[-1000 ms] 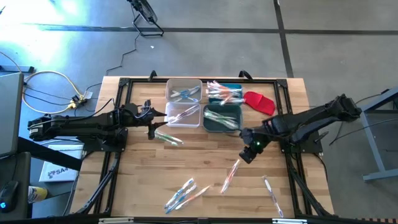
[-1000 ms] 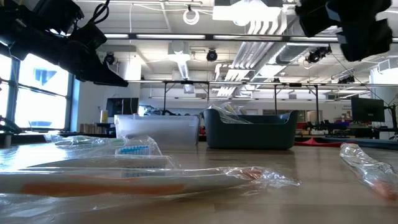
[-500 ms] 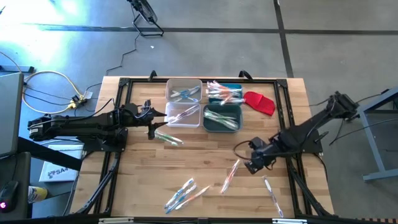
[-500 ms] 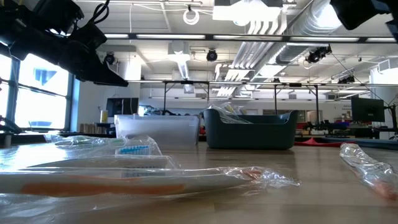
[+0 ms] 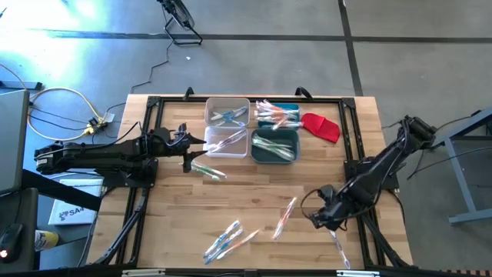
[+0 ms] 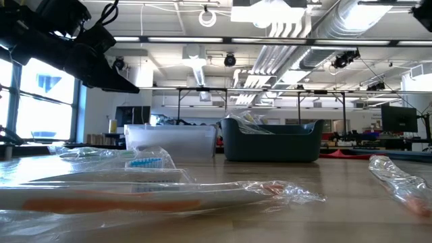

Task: Pick & Place Toothbrushes
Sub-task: Put the purple toothbrush into the transparent bin

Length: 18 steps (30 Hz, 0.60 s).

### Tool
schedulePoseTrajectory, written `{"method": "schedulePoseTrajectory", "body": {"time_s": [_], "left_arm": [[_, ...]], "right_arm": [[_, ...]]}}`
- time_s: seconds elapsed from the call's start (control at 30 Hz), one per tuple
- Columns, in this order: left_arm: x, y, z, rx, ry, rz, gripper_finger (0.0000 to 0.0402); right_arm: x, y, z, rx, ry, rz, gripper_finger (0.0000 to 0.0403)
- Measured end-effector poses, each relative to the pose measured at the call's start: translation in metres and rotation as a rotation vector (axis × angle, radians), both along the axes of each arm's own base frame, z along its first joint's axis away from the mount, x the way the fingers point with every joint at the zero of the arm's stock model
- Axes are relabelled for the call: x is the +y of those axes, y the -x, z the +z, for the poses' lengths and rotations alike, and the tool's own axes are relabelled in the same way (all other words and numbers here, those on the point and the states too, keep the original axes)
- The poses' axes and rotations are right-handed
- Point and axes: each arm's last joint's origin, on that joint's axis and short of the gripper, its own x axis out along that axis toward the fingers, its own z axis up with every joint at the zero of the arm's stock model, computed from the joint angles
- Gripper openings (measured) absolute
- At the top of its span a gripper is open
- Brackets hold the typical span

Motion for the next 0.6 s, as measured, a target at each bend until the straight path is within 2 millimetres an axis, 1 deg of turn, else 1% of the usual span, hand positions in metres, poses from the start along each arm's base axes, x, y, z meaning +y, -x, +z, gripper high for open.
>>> {"method": "schedulePoseTrajectory", "body": {"time_s": [0.17, 0.37, 0.5, 0.6], "left_arm": [[0.000, 0.000, 0.000, 0.000, 0.000, 0.001, 0.0171], [0.000, 0.000, 0.000, -0.001, 0.004, 0.002, 0.0171], [0.000, 0.000, 0.000, -0.006, 0.021, 0.008, 0.0171], [0.000, 0.000, 0.000, -0.005, 0.022, 0.008, 0.0171]], "right_arm": [[0.016, 0.004, -0.016, 0.096, 0.015, 0.043, 0.0092], [0.031, 0.007, -0.036, 0.262, -0.002, 0.049, 0.0139], [0.040, 0.009, -0.046, 0.291, -0.004, 0.081, 0.0169], [0.048, 0.009, -0.051, 0.265, -0.005, 0.100, 0.0177]]}}
